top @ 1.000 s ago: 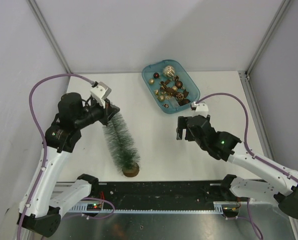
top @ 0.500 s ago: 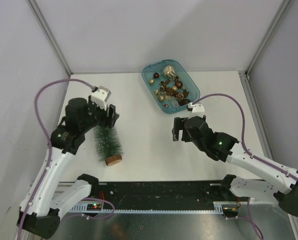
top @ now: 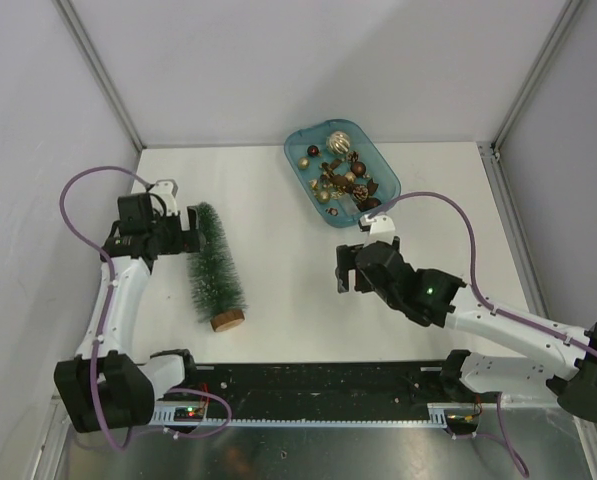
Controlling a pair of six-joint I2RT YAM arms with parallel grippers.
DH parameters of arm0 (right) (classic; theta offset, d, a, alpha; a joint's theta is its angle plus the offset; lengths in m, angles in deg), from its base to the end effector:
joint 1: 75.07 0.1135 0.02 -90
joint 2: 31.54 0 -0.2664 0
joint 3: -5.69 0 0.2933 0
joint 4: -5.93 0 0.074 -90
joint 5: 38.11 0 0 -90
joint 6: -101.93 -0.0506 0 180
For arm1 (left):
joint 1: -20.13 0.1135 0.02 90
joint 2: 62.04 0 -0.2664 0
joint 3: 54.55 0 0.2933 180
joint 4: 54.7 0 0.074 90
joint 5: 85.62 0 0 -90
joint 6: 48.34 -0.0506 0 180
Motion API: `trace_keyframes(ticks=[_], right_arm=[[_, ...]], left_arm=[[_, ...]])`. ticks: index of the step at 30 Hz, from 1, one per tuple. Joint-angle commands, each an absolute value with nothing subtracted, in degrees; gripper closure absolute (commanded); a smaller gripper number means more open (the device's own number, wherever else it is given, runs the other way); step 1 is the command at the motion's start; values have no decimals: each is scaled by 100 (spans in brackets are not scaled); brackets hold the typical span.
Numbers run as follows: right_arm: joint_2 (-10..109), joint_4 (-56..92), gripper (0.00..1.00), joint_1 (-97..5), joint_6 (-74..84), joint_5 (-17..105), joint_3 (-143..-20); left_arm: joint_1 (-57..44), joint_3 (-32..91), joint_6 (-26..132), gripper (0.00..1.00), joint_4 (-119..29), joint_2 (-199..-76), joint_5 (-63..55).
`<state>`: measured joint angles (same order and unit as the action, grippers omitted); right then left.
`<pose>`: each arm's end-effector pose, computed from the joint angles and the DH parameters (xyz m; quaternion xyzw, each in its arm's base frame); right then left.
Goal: Decorate the small christmas tree
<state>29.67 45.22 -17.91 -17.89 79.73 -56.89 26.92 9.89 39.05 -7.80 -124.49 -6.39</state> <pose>0.1709 0.2213 0.2810 -0.1035 0.8724 0.1364 0.4579 0.2767 0.0234 0.2725 0.0024 0.9202 -0.0551 0.3875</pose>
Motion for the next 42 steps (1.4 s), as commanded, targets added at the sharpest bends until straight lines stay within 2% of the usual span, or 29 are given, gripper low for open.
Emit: trace_keyframes(ticks=[1,6,8,10,14,17,22,27,30,32,37,39,42], right_arm=[[2956,4415,11,-1714,-1825,8231,-5676],[2946,4352,11,-1698,-1865,8207,-5609],[2939,4360,11,-1685,-1879,8198,-5598],[2919,4378,11,-1664,-1893,8209,-5571],[2858,4393,11,-1654,-1896,8226,-5509],[2849,4368,11,-1659,-1896,8230,-5480],[2895,4275,11,-1654,-1873,8174,-5479],[2901,4221,11,-1654,-1859,8136,-5480],[2896,4210,11,-1658,-1846,8120,-5473],[2882,4208,11,-1657,-1852,8121,-5478],[2835,4197,11,-1663,-1849,8112,-5479],[2828,4177,11,-1671,-1848,8115,-5475],[2834,4126,11,-1696,-1848,8104,-5479]], left_arm=[[2796,1329,4280,1,-1275,-12732,-1061],[2883,1148,4304,1,-2031,-13339,-907],[2982,1137,4306,5,-2209,-13646,-988],[3128,1156,4313,13,-2306,-13913,-1259],[3285,1141,4328,38,-2570,-14100,-1795],[3298,1147,4363,52,-2665,-14159,-2093],[3296,1100,4356,50,-2699,-14360,-2288],[3296,1043,4302,39,-2714,-14540,-2304],[3295,1055,4276,40,-2751,-14625,-2293],[3296,1074,4288,48,-2771,-14646,-2335],[3285,1171,4514,91,-2791,-14350,-2763],[3230,1224,4690,97,-2794,-14074,-3001],[2938,1282,4950,99,-2794,-13605,-3246]])
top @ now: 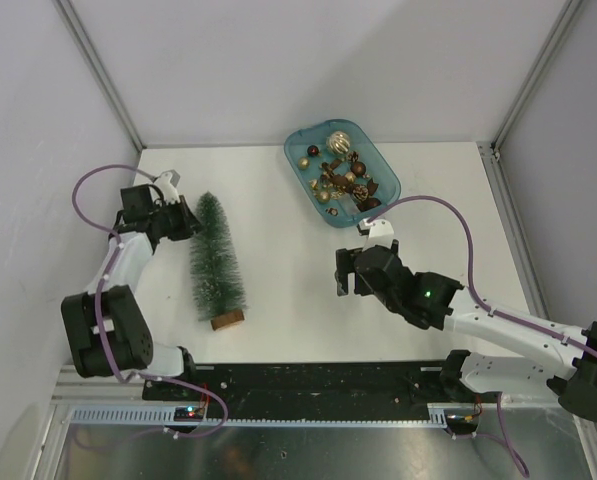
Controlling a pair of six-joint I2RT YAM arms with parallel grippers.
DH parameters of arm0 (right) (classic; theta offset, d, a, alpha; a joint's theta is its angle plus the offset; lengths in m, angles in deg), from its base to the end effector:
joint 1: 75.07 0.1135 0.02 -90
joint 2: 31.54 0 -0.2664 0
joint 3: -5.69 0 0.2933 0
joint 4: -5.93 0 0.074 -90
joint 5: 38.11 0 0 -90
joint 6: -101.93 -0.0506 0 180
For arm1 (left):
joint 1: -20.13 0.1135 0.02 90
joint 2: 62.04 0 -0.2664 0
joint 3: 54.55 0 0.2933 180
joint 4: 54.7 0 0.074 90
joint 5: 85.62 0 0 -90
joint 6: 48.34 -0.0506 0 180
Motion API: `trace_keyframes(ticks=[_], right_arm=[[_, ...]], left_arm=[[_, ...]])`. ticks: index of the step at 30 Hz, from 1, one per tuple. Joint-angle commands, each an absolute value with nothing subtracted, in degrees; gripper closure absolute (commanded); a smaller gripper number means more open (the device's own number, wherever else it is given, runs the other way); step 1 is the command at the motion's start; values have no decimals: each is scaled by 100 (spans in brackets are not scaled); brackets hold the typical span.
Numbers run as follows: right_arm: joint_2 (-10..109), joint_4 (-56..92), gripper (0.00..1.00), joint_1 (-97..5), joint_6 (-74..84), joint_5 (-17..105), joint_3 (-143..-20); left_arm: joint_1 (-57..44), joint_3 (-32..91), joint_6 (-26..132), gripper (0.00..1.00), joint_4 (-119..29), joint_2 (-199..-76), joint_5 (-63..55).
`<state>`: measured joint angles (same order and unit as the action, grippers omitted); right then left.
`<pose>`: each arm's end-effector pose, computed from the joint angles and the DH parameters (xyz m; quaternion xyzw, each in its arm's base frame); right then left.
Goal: Decorate the small christmas tree
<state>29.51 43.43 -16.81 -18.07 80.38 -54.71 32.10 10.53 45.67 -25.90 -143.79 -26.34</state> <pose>0.1665 0.2233 0.2701 -0.1085 0.8716 0.1362 0.4582 0.3430 0.0463 0.2092 -0.0247 0.8977 -0.2192 0.3815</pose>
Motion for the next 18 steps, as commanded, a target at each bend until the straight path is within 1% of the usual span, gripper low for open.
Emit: trace_keyframes(ticks=[1,10,18], right_arm=[[2841,4114,11,-1706,-1852,8106,-5480],[2795,4070,11,-1786,-1889,8105,-5478],[2720,4029,11,-1874,-1895,8089,-5477]], left_arm=[[2796,1294,5015,100,-2795,-13429,-3325],[1702,1329,5783,100,-2820,-12393,-3676],[1564,1169,6609,100,-3238,-11953,-4099]])
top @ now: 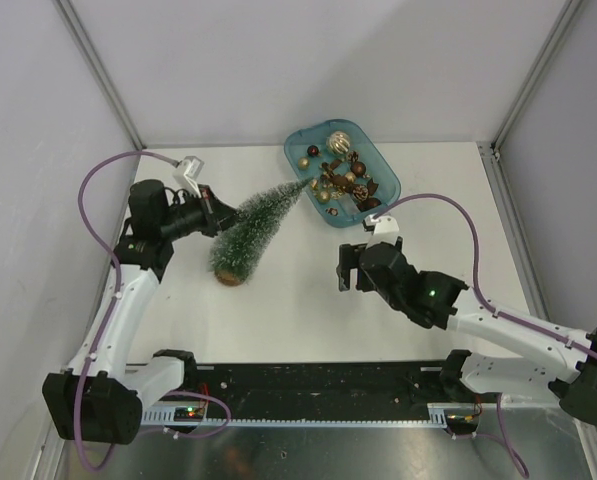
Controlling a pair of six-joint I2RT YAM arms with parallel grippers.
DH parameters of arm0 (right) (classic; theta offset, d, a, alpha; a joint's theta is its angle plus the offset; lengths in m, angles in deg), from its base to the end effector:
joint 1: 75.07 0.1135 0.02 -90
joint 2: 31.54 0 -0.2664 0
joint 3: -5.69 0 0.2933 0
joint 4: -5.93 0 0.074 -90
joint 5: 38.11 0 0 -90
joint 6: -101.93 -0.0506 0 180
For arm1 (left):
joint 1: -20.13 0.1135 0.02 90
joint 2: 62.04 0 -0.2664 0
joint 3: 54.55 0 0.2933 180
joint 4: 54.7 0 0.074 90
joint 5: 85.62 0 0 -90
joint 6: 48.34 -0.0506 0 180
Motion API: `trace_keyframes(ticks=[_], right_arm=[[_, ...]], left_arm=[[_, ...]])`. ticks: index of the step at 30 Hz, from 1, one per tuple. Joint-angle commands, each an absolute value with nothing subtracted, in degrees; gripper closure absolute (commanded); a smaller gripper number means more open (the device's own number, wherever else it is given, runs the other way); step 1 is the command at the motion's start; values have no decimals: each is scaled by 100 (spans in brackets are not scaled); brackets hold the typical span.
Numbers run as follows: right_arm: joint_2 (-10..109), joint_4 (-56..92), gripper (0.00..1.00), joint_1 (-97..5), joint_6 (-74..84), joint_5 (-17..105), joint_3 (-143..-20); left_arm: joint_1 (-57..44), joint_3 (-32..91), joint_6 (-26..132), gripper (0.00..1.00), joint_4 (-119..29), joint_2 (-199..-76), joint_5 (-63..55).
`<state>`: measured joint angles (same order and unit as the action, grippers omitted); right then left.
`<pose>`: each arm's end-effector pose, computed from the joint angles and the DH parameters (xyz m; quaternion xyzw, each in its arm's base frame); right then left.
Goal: Decorate the small christmas tree
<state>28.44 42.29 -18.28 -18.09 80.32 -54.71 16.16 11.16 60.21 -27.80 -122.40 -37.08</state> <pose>0.1713 0.2177 0.2768 -0.0913 0.8659 0.1438 0.4704 0.2814 -0.0531 0.3313 0.0994 0.7923 -0.3898 0.4588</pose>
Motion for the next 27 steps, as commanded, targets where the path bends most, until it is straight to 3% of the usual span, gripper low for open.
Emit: trace_keyframes(ticks=[1,27], right_arm=[[2714,4013,11,-1882,-1898,8085,-5478],[2650,3986,11,-2013,-1910,8092,-5479]], left_arm=[[1538,1185,6675,100,-3272,-11931,-4138],[756,900,7407,100,-3913,-11694,-4360]])
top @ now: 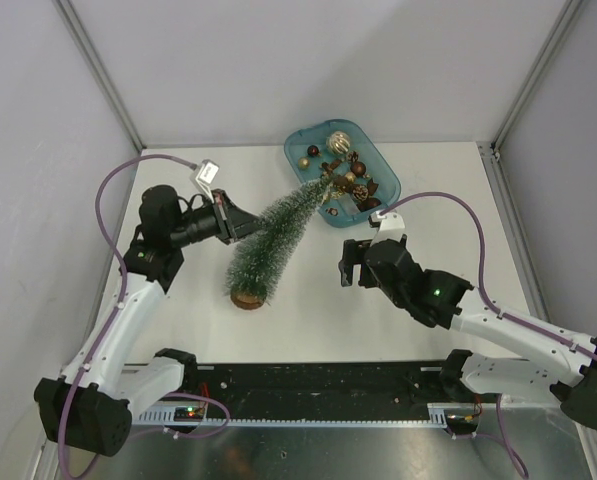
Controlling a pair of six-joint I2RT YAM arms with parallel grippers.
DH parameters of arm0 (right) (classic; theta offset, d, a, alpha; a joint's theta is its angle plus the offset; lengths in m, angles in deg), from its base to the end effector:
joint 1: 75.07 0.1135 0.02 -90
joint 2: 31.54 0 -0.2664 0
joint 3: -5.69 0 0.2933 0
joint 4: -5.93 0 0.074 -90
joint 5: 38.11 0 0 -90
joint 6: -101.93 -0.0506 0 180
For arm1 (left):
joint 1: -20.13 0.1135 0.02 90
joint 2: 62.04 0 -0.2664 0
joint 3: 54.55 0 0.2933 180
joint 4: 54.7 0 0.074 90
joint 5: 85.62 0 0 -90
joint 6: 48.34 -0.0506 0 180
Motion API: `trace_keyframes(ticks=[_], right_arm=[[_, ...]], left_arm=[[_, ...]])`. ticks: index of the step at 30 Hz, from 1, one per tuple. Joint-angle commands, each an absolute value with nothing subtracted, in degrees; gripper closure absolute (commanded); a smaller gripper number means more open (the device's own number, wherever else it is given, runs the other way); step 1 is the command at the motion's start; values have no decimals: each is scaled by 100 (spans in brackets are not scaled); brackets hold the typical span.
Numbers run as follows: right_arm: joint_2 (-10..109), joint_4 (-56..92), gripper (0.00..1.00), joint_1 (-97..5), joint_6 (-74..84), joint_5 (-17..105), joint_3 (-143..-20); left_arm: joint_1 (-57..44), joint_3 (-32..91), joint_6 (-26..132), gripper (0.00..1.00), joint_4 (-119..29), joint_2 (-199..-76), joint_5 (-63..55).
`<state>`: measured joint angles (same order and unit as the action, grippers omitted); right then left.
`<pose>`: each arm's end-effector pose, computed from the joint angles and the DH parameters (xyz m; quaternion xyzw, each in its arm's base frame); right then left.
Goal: Decorate the small christmas tree
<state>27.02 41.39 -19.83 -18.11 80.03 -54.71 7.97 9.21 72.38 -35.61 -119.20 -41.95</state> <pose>0.1752 0.2107 0.2845 -0.0744 0.8594 0.1528 0.4822 0.2594 -0.0933 0.3475 0.1274 0.7473 -0.4959 0.4236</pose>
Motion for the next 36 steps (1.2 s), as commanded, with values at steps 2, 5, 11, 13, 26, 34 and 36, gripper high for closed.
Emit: trace_keyframes(ticks=[2,5,11,13,26,34,36], right_arm=[[2665,3948,11,-2014,-1897,8073,-5480],[2672,3918,11,-2014,-1892,8057,-5478],[2665,3952,11,-2014,-1921,8085,-5478],[2669,3957,11,-2014,-1919,8089,-5480],[2641,3975,11,-2014,-1918,8107,-5477],[2603,3980,11,-2014,-1903,8103,-5480],[2602,3973,11,-2016,-1890,8104,-5480]], left_arm=[[756,925,7464,99,-3930,-11683,-4398],[752,937,7554,99,-3961,-11672,-4432],[751,627,7779,97,-4100,-11602,-4460],[753,418,7805,96,-4183,-11517,-4441],[756,-226,7575,86,-4254,-11211,-4257],[778,160,7343,76,-4254,-11389,-3993],[797,211,7285,75,-4254,-11411,-3882]])
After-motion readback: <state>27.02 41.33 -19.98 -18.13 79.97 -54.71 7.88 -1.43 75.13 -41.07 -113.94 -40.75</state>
